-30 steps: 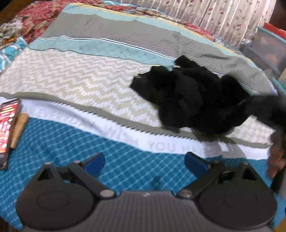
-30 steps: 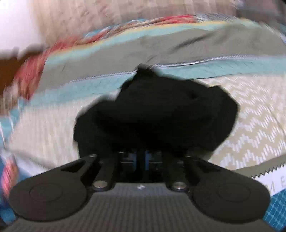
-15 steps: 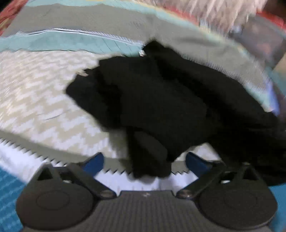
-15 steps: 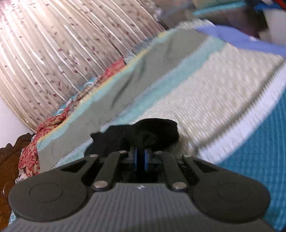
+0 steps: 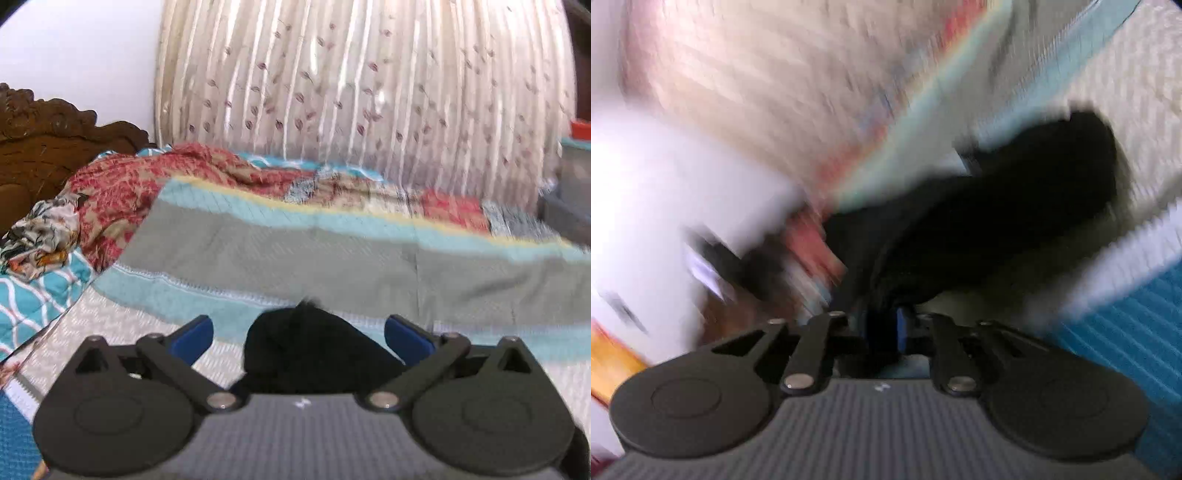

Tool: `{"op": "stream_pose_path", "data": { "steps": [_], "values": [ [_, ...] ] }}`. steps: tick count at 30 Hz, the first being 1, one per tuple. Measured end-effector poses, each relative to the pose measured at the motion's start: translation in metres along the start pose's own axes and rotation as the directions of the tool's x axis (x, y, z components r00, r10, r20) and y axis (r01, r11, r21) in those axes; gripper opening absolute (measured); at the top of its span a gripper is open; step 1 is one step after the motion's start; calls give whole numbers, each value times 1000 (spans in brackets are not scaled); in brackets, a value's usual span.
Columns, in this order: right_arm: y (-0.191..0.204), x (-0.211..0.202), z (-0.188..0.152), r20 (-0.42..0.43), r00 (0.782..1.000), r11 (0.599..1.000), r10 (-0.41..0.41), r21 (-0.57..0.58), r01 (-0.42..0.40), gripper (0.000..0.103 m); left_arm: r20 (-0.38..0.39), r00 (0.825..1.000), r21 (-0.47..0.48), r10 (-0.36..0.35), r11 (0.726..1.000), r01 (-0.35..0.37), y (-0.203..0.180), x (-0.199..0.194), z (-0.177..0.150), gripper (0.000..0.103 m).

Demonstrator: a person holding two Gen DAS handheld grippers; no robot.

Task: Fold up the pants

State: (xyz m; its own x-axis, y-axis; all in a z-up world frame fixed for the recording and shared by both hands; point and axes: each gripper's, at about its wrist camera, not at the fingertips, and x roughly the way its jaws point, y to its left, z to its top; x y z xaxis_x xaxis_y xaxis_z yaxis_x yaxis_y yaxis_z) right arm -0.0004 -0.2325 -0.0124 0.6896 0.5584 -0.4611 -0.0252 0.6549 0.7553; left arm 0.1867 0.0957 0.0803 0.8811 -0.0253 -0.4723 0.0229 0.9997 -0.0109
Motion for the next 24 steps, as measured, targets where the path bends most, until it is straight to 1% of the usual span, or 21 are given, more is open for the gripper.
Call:
{"op": "stream_pose_path", "data": {
  "steps": [1, 2, 3, 5, 6, 8, 9, 10, 11, 12, 13, 14, 15, 16, 17, 19, 20, 21, 22, 23, 24],
  "values": [
    [-5, 4, -10, -27, 996, 995, -83, -55, 82, 28, -44, 999, 15, -12, 1000, 12, 7, -6, -19, 103],
    [-13, 2, -16, -37, 991, 989, -129, -84, 125, 28, -89, 996, 25, -25, 999, 27, 12, -9, -38, 103],
    [-21, -5, -16, -28, 990, 988, -136, -81, 133, 28, -137, 990, 30, -35, 999, 40, 18, -13, -58, 103],
    [-34, -25, -2, 40, 985, 984, -166, -55, 168, 28, -239, 970, 18, -51, 998, 57, 30, -16, -93, 103],
    [-40, -34, 10, 87, 976, 977, -201, -51, 206, 28, -302, 951, -5, -73, 997, 75, 39, -17, -111, 103],
    [-47, -42, 42, 192, 942, 951, -276, -84, 296, 30, -385, 915, -79, -121, 992, 98, 56, -20, -135, 103],
    [-48, -39, 59, 239, 919, 931, -313, -114, 347, 33, -423, 895, -133, -143, 987, 95, 64, -19, -146, 103],
    [-49, -32, 77, 281, 892, 900, -355, -155, 407, 44, -449, 878, -185, -166, 979, 90, 71, -16, -153, 103],
    [-56, -21, 97, 303, 870, 872, -389, -184, 454, 56, -474, 859, -240, -193, 967, 85, 79, -13, -163, 103],
    [-63, -7, 115, 312, 854, 851, -416, -198, 487, 60, -499, 839, -298, -217, 952, 69, 86, -8, -171, 103],
    [-72, 7, 132, 309, 846, 841, -433, -198, 503, 60, -518, 822, -346, -237, 937, 52, 92, -5, -178, 103],
    [-86, 19, 136, 299, 844, 840, -445, -187, 509, 60, -530, 803, -395, -272, 917, 50, 96, -1, -185, 103],
    [-100, 30, 146, 281, 841, 841, -463, -160, 517, 60, -531, 791, -430, -304, 901, 57, 95, 1, -189, 103],
    [-115, 45, 154, 259, 832, 839, -490, -119, 531, 60, -526, 793, -435, -309, 898, 61, 91, 1, -191, 103],
    [-123, 51, 162, 235, 831, 844, -504, -73, 532, 60, -522, 796, -426, -307, 902, 68, 86, 0, -190, 103],
    [-146, 75, 167, 167, 845, 859, -508, 23, 512, 60, -526, 791, -414, -312, 906, 82, 76, 1, -189, 102],
    [-148, 90, 171, 135, 852, 862, -505, 49, 504, 60, -525, 793, -412, -310, 908, 82, 71, 1, -188, 102],
    [-149, 107, 175, 96, 859, 865, -502, 56, 499, 61, -521, 790, -412, -324, 906, 100, 66, 2, -188, 100],
    [-144, 115, 169, 101, 846, 851, -524, 20, 525, 56, -519, 782, -416, -345, 901, 121, 62, 2, -187, 85],
    [-129, 123, 166, 113, 828, 828, -549, -61, 557, 13, -527, 780, -404, -338, 907, 120, 57, 2, -187, 59],
    [-120, 124, 166, 75, 841, 837, -536, -86, 541, 12, -536, 784, -372, -315, 921, 115, 50, 1, -186, 50]
  ]
}}
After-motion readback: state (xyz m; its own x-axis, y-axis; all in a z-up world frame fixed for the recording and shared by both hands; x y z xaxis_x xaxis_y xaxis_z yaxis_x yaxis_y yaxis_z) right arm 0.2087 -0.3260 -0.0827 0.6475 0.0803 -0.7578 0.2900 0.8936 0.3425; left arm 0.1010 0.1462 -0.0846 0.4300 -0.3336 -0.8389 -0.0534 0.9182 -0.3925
